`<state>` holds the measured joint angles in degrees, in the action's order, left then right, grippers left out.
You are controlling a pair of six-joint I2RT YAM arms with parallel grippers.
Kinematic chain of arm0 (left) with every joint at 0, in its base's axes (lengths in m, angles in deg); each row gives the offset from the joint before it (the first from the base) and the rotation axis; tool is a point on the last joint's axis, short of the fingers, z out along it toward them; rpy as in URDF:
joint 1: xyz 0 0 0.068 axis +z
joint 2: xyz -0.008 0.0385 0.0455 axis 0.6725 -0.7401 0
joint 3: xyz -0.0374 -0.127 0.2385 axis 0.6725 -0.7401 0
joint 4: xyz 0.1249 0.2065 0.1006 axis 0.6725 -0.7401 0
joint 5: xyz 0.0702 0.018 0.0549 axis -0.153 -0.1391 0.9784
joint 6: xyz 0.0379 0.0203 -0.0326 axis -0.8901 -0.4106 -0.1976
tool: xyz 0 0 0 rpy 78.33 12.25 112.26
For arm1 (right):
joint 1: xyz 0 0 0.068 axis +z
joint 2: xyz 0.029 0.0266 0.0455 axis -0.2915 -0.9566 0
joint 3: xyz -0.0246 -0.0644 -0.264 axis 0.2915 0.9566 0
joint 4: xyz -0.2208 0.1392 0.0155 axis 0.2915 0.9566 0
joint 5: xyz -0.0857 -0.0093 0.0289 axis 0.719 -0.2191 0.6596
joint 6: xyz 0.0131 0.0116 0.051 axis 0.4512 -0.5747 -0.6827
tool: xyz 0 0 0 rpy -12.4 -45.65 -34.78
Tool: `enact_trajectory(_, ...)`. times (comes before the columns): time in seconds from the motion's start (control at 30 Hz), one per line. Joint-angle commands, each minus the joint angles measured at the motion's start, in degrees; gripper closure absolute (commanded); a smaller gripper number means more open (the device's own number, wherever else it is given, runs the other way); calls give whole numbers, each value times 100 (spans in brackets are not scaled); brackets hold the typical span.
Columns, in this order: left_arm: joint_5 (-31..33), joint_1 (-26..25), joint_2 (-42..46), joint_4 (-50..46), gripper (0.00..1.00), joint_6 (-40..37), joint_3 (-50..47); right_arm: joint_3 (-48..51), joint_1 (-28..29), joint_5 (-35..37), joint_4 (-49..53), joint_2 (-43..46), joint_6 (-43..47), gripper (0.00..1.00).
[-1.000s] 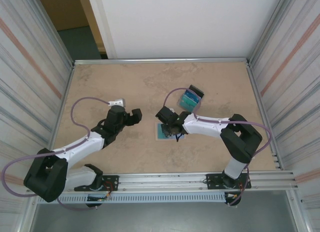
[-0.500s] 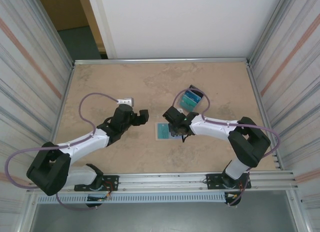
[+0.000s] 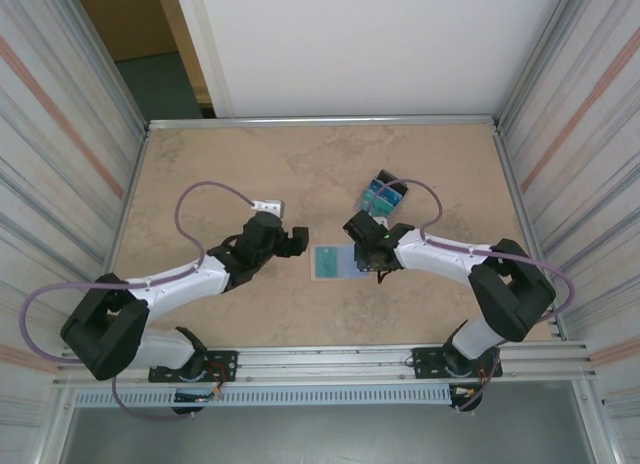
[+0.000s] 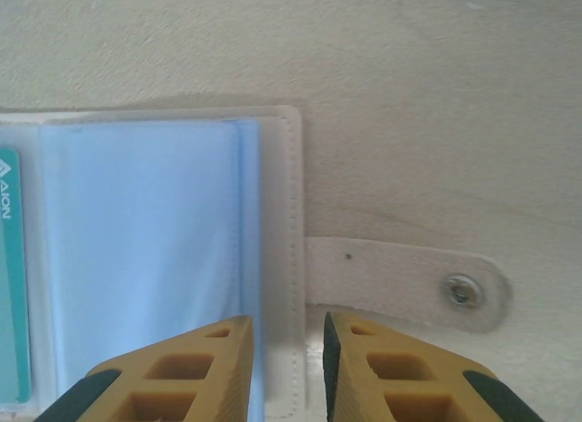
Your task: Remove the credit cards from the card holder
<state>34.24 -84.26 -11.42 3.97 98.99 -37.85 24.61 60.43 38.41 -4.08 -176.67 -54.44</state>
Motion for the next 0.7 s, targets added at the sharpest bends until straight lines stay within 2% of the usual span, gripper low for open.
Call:
enact_trajectory(0.0, 509, -234, -174, -364, 1, -425, 265, 52, -67, 9, 193, 407, -203, 74)
enact_trajectory(0.13, 665, -421, -386, -543, 1, -504, 366, 11, -109, -84, 243, 669, -193, 74)
enact_trajectory(0.3, 525, -493, -633, -527, 1, -505, 364, -58, -179, -697, 16, 817, -107, 75)
enact_trajectory(0.53, 442, -611, -1137, -527, 1, -659, 455, -161, -317, -1685, -408, 606, -116, 74)
enact_trajectory(0.67, 496, -682, -1345, -542, 1, -731, 515, -217, -335, -2013, -620, 399, -141, 75)
